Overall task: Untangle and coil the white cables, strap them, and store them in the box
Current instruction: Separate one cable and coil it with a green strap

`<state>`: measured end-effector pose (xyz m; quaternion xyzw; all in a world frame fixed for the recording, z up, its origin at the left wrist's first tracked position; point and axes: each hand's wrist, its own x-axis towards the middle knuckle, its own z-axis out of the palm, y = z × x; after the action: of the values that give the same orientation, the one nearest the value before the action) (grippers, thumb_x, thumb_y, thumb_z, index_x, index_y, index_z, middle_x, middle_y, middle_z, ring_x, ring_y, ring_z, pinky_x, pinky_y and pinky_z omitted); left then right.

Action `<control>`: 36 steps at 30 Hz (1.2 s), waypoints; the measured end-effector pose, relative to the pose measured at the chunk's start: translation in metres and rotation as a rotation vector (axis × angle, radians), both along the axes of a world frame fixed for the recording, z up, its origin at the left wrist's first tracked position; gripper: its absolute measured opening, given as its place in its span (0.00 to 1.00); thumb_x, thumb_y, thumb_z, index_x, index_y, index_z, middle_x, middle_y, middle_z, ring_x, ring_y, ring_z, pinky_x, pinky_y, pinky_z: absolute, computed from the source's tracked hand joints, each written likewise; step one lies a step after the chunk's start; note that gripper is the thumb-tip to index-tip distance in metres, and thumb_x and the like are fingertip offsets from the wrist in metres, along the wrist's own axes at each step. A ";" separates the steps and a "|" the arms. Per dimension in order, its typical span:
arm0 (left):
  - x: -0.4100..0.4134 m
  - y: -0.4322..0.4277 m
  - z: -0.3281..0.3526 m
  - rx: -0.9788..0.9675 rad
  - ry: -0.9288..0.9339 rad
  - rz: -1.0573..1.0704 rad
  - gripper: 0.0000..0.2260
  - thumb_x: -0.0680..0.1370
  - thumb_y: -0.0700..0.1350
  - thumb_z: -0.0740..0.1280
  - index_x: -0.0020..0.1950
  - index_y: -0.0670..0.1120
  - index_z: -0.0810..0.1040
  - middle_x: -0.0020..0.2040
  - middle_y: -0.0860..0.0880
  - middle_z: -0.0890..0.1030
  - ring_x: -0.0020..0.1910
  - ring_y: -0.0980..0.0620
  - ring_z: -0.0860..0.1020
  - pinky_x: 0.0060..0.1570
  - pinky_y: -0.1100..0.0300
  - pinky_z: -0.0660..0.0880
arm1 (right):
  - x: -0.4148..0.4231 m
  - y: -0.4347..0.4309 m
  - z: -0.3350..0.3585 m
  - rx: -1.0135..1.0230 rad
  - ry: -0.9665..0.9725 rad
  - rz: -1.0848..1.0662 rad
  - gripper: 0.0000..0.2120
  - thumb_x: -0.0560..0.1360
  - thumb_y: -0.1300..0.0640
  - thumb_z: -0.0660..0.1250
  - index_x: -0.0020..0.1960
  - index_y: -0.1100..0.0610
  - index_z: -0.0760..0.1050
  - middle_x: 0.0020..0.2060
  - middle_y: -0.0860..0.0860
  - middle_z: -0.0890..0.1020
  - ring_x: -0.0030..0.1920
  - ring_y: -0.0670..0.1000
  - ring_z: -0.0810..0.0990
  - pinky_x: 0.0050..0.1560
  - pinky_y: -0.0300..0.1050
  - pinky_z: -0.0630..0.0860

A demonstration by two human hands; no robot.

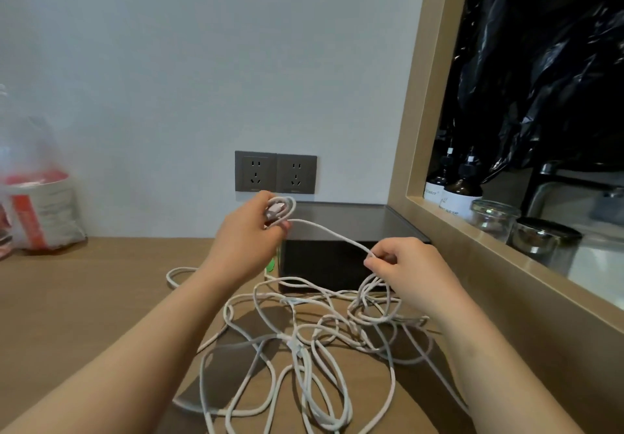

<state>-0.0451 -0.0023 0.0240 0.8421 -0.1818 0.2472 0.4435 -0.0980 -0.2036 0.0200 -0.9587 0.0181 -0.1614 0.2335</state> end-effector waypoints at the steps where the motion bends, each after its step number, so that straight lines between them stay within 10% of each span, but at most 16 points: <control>1: -0.003 -0.004 0.001 -0.023 -0.031 0.018 0.05 0.78 0.44 0.65 0.50 0.52 0.70 0.39 0.58 0.73 0.38 0.55 0.72 0.35 0.62 0.68 | -0.002 -0.001 0.003 -0.015 0.020 -0.017 0.05 0.77 0.50 0.63 0.43 0.46 0.75 0.37 0.45 0.80 0.39 0.45 0.78 0.41 0.45 0.77; 8: -0.013 -0.008 0.023 -0.418 -0.127 0.093 0.07 0.77 0.42 0.66 0.51 0.50 0.70 0.39 0.57 0.72 0.38 0.53 0.71 0.39 0.59 0.68 | -0.014 -0.007 0.026 0.028 0.091 -0.086 0.04 0.73 0.56 0.65 0.39 0.53 0.76 0.37 0.50 0.80 0.40 0.51 0.79 0.45 0.51 0.79; 16: -0.022 -0.010 0.019 -0.528 -0.033 0.048 0.05 0.77 0.41 0.66 0.49 0.47 0.71 0.39 0.52 0.73 0.38 0.54 0.71 0.40 0.56 0.70 | -0.019 -0.004 0.041 0.351 -0.514 -0.167 0.08 0.77 0.51 0.62 0.41 0.53 0.72 0.34 0.52 0.78 0.35 0.53 0.80 0.40 0.55 0.80; 27: -0.018 0.002 0.014 -0.773 0.103 0.072 0.05 0.78 0.40 0.64 0.51 0.48 0.70 0.44 0.47 0.77 0.39 0.55 0.74 0.43 0.55 0.70 | -0.019 -0.002 0.055 0.295 -0.756 -0.236 0.07 0.77 0.51 0.61 0.53 0.51 0.74 0.43 0.46 0.80 0.47 0.51 0.78 0.45 0.49 0.76; 32: -0.018 0.004 -0.004 -0.726 0.276 0.031 0.04 0.78 0.39 0.63 0.51 0.46 0.71 0.42 0.47 0.76 0.33 0.54 0.71 0.31 0.59 0.69 | -0.005 -0.003 0.040 0.366 -0.449 -0.150 0.12 0.79 0.55 0.56 0.60 0.50 0.72 0.53 0.48 0.78 0.54 0.52 0.75 0.48 0.48 0.74; 36: -0.013 0.006 -0.033 -0.634 0.488 -0.064 0.05 0.77 0.37 0.65 0.46 0.46 0.72 0.40 0.43 0.75 0.28 0.54 0.67 0.23 0.62 0.65 | 0.000 0.006 0.016 0.045 -0.242 -0.273 0.18 0.78 0.59 0.54 0.66 0.50 0.69 0.60 0.52 0.74 0.59 0.54 0.71 0.55 0.49 0.69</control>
<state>-0.0580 0.0038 -0.0087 0.6916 -0.0122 0.0696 0.7188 -0.0977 -0.1972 0.0355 -0.9155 0.1235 -0.3053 0.2312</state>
